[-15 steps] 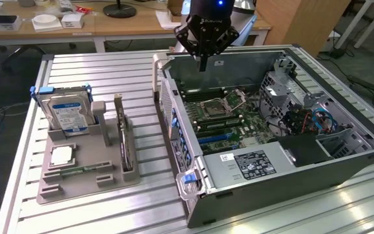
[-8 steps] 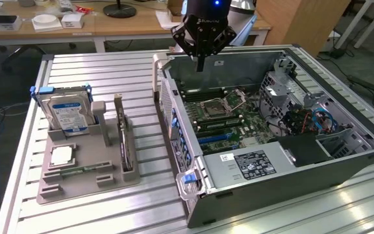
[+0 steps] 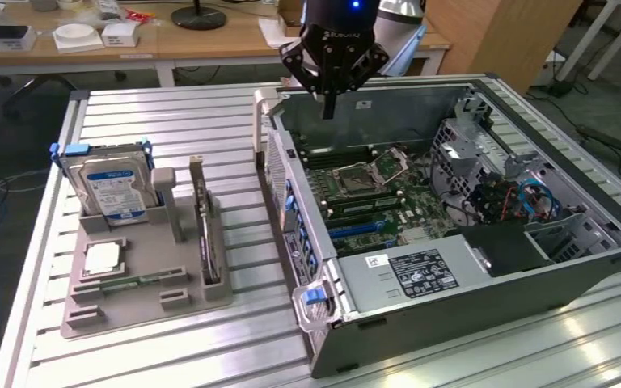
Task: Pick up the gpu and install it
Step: 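Reach for the gpu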
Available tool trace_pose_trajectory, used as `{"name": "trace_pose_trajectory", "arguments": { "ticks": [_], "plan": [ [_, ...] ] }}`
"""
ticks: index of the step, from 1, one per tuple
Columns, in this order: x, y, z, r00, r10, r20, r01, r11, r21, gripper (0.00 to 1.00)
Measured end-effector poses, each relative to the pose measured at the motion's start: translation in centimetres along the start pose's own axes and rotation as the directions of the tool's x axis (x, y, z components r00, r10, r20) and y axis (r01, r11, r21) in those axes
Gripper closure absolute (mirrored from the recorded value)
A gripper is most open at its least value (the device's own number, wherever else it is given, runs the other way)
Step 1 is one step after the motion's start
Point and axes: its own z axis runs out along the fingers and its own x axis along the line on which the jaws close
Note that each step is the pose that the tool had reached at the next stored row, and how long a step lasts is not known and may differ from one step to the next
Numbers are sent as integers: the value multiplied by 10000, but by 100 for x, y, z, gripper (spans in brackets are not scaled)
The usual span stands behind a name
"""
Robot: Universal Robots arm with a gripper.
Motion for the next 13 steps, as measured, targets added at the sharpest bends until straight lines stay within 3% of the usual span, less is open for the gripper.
{"name": "trace_pose_trajectory", "arguments": {
  "ticks": [13],
  "plan": [
    [102,-8,-3,10000,-1,0,1,10000,0,90]
  ]
}}
